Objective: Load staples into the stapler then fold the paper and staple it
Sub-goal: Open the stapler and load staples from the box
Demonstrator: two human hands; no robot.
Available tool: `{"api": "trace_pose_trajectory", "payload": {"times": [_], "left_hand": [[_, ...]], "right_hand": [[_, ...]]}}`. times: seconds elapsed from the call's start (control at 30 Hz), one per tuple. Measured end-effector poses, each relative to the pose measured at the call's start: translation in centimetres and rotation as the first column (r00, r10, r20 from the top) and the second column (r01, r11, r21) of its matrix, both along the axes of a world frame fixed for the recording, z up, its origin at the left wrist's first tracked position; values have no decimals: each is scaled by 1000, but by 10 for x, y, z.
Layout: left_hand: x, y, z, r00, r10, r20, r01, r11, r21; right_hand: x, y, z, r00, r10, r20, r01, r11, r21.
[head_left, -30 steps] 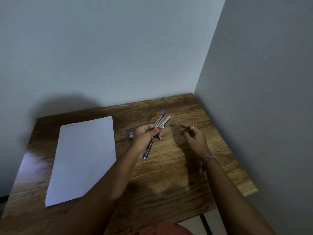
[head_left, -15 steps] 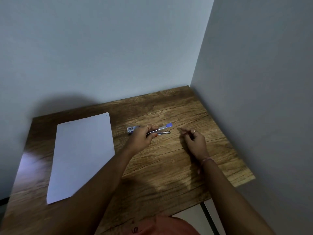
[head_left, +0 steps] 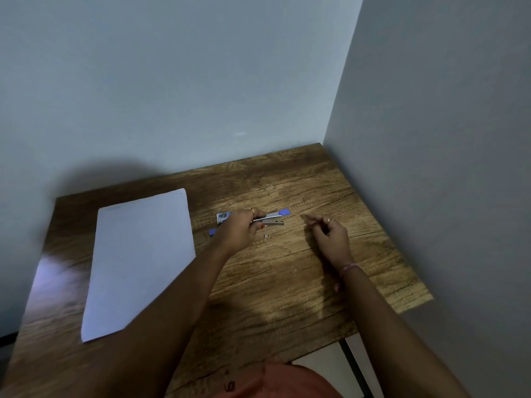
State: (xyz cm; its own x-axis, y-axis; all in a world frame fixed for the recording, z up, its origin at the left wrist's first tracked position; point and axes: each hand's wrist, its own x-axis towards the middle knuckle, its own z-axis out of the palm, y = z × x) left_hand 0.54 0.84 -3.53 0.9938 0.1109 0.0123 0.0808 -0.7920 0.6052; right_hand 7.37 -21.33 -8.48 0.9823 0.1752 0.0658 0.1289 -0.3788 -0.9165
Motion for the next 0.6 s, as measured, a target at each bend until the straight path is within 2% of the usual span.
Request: {"api": "trace_pose_trajectory", "payload": {"times": [0.1, 0.17, 0.2, 0.23, 0.27, 0.3, 0.33, 0.37, 0.4, 0.5, 0.6], "left_hand": [[0, 1, -2, 996, 68, 57, -64, 995, -71], [1, -1, 2, 979, 183, 86, -156, 955, -252], [2, -2, 4, 966, 252, 54, -211, 893, -397], [3, -1, 6, 951, 309, -10, -261, 783, -565], [3, -1, 8, 937, 339, -88, -292, 617, -730], [4, -1, 11, 929, 335, -160, -296, 409, -863], [4, -1, 13, 925, 315, -211, -281, 199, -939], [4, -1, 16, 922, 298, -246, -267, 33, -963], [4, 0, 18, 918, 288, -274, -260, -84, -962], [6, -4, 20, 901, 274, -337, -244, -322, -915], [8, -11, 22, 887, 282, -364, -213, -449, -868]], "right_hand": [[0, 0, 0, 1000, -3, -23, 4, 1000, 10], [1, 1, 1, 999, -7, -32, 7, 1000, 23], [1, 2, 2, 999, -9, -34, 10, 999, 32], [1, 4, 4, 999, -13, -41, 15, 999, 39], [0, 6, 6, 998, -16, -54, 19, 999, 46], [-1, 8, 10, 997, -9, -71, 13, 998, 58], [-3, 10, 15, 996, 13, -91, -7, 997, 76], [-6, 14, 20, 993, 53, -110, -42, 994, 99], [-9, 18, 25, 986, 99, -135, -82, 989, 123], [-21, 37, 39, 919, 250, -305, -159, 943, 292], [-34, 57, 53, 788, 425, -446, -192, 857, 478]]}}
